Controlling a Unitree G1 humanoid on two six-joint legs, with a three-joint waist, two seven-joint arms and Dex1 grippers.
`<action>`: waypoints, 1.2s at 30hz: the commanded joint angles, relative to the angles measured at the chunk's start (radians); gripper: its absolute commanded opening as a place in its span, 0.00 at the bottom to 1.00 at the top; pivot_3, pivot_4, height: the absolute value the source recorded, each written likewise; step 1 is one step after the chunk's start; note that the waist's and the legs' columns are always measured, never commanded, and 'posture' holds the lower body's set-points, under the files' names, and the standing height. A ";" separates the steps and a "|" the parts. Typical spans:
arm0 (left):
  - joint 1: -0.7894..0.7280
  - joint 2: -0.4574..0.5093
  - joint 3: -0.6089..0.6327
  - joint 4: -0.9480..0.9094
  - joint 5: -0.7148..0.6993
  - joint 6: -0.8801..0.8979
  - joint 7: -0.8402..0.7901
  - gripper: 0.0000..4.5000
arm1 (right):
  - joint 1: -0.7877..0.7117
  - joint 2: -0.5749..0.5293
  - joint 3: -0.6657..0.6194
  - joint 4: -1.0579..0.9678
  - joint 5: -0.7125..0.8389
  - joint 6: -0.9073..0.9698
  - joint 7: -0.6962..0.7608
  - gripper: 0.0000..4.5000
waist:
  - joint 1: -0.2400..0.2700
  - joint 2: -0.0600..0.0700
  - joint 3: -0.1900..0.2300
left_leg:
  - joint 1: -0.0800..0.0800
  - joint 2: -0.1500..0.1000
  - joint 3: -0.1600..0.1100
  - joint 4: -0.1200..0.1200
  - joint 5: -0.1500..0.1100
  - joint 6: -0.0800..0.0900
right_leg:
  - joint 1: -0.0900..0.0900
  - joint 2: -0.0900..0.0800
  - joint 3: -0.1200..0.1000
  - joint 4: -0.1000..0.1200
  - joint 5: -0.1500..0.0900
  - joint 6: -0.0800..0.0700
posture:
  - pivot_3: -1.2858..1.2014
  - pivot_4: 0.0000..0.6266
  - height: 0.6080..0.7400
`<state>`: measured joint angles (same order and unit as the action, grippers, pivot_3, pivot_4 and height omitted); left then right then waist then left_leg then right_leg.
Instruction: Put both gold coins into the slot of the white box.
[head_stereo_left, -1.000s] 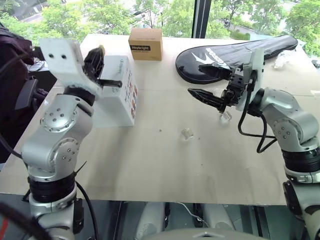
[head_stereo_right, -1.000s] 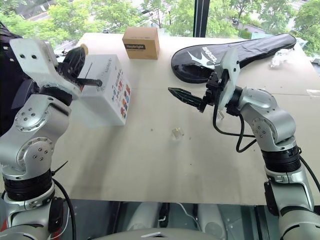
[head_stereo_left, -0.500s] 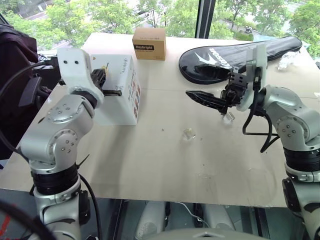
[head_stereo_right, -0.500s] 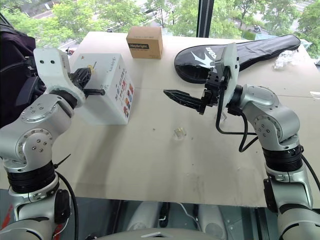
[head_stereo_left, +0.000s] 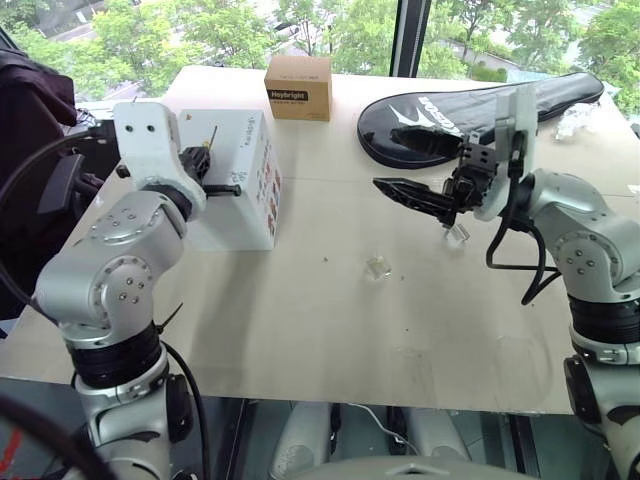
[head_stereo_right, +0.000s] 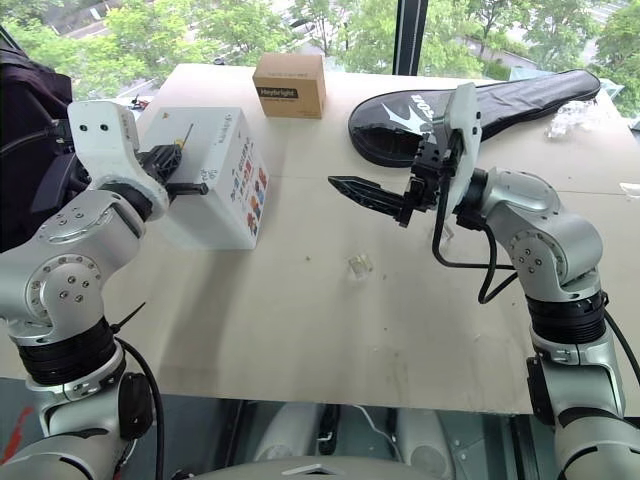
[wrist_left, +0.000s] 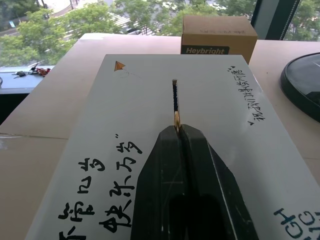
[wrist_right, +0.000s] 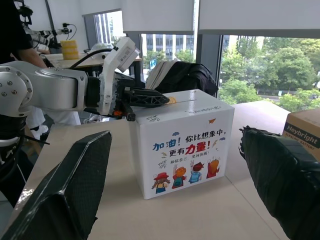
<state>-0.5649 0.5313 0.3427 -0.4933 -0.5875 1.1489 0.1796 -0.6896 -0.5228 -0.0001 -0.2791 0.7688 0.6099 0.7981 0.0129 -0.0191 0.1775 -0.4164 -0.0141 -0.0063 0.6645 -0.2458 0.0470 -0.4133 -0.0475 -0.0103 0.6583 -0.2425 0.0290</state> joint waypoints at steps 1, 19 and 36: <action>0.006 -0.004 -0.002 -0.002 0.036 0.018 -0.008 0.29 | -0.008 0.005 -0.030 -0.042 0.017 -0.002 0.001 1.00 | -0.001 0.000 0.000 | 0.000 0.000 0.000 0.000 0.000 0.000 | 0.000 0.000 0.000 0.000 0.000 0.000 | 0.52 0.24 1.00; 0.204 0.236 0.104 -0.144 -0.265 -0.265 -0.731 0.78 | 0.325 0.065 0.252 0.055 -0.439 -0.197 -0.120 1.00 | -0.023 0.000 0.000 | -0.001 0.000 0.001 -0.001 0.000 -0.001 | -0.001 -0.001 0.000 -0.001 0.000 0.000 | 0.52 0.24 1.00; 0.581 0.419 0.133 -0.249 -0.383 -0.247 -0.942 0.80 | 0.374 0.197 0.265 0.079 -0.566 -0.212 -0.196 0.01 | -0.020 0.001 0.001 | 0.002 0.000 0.000 -0.001 0.002 -0.002 | 0.000 0.000 0.000 0.002 0.000 -0.001 | 0.52 0.24 1.00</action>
<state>0.0109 0.9565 0.4436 -0.7326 -0.9482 0.9246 -0.7639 -0.3127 -0.3264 0.2744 -0.1738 0.1959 0.4030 0.5916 -0.0073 -0.0180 0.1781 -0.4147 -0.0144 -0.0066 0.6631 -0.2442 0.0446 -0.4137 -0.0478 -0.0104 0.6599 -0.2429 0.0279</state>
